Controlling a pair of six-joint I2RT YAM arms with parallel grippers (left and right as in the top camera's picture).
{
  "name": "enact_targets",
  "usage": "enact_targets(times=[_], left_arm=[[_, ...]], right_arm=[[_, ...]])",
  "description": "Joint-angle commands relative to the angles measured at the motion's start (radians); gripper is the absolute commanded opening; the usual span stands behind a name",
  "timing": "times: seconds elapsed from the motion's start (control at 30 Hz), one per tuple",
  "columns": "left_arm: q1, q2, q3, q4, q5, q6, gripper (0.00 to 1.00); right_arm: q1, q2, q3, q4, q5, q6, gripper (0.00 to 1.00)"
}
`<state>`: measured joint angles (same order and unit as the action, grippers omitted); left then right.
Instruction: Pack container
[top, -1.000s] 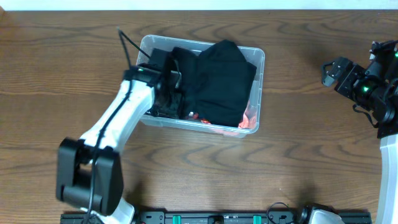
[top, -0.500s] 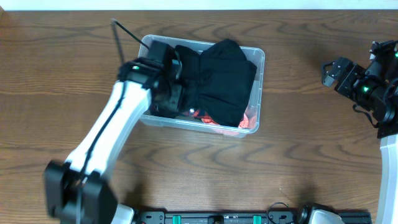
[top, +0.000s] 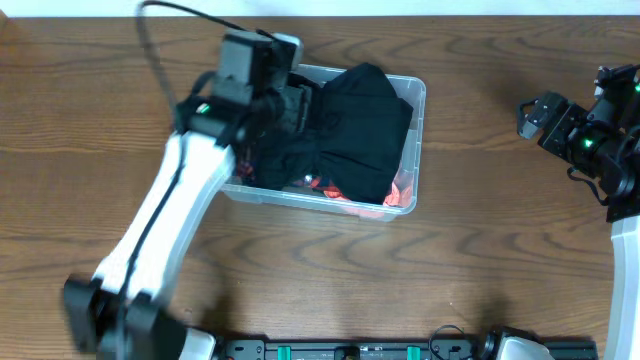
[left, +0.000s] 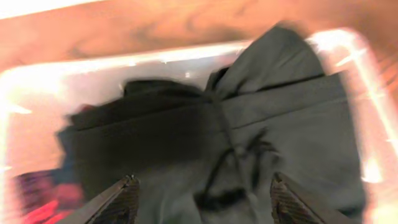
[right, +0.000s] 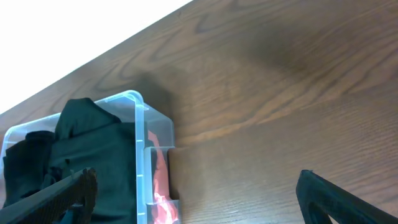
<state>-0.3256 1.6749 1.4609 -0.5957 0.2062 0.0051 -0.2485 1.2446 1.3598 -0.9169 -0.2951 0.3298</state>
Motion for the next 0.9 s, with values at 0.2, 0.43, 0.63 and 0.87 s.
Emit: enact_targets(times=[0.2, 0.43, 0.63, 0.87], left_arm=[[-0.002, 0.266, -0.006, -0.101, 0.014, 0.016, 0.67], [0.000, 0.137, 0.010, -0.134, 0.010, -0.018, 0.67], [0.000, -0.135, 0.032, -0.138, -0.116, -0.045, 0.73], [0.044, -0.392, 0.032, -0.255, -0.342, -0.099, 0.79]], right_arm=[[-0.006, -0.006, 0.004, 0.000, 0.000, 0.006, 0.99], [-0.006, -0.006, 0.004, 0.000, 0.000, 0.006, 0.99], [-0.006, -0.006, 0.004, 0.000, 0.000, 0.006, 0.99], [-0.006, -0.006, 0.004, 0.000, 0.000, 0.006, 0.99]])
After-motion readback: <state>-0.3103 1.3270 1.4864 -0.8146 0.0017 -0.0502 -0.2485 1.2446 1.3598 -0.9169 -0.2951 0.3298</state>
